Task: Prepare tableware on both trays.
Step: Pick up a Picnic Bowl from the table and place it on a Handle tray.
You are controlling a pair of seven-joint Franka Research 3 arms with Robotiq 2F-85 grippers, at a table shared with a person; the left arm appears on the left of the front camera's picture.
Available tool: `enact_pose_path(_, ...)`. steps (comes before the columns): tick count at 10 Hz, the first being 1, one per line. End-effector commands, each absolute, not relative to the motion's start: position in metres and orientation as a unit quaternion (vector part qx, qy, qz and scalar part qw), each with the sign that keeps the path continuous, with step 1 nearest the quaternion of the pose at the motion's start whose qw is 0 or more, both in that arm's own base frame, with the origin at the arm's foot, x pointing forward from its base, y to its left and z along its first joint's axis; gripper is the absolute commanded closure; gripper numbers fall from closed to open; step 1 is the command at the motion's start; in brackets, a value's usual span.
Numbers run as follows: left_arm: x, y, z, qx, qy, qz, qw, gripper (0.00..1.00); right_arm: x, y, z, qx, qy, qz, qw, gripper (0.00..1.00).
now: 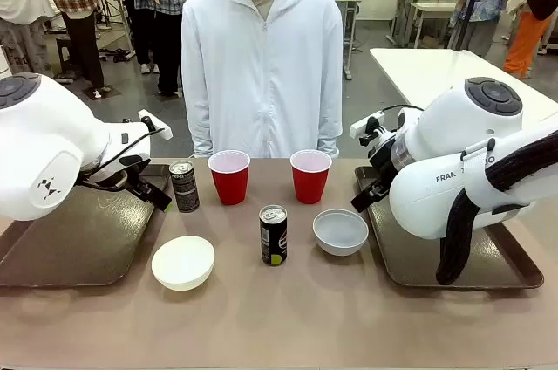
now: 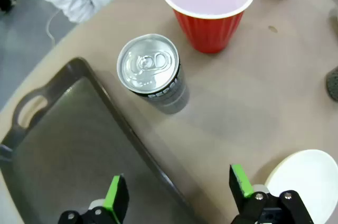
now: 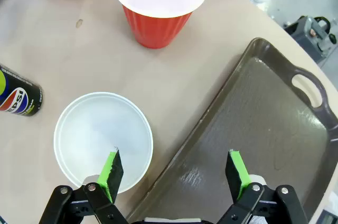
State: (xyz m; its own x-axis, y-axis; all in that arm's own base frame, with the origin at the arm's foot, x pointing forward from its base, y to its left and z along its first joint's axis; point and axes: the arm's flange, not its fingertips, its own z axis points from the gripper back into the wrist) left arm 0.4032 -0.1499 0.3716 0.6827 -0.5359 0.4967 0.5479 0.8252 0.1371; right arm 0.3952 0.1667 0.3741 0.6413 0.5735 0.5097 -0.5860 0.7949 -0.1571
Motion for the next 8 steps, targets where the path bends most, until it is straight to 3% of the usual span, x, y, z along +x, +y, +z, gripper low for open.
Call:
enact_pose_path(1,0.4031,-0.1499,0.3716,-0.011,-0.267,-0.296,0.917,0.00,0.3952,0.1668,0.3741,0.011,-0.277,0.320,0.906,0.00)
enact_pose_path(8,0.4031,-0.1499,0.3716,-0.011,-0.267,-0.296,0.917,0.00,0.3952,0.1668,0.3741,0.011,-0.277,0.320,0.906,0.00)
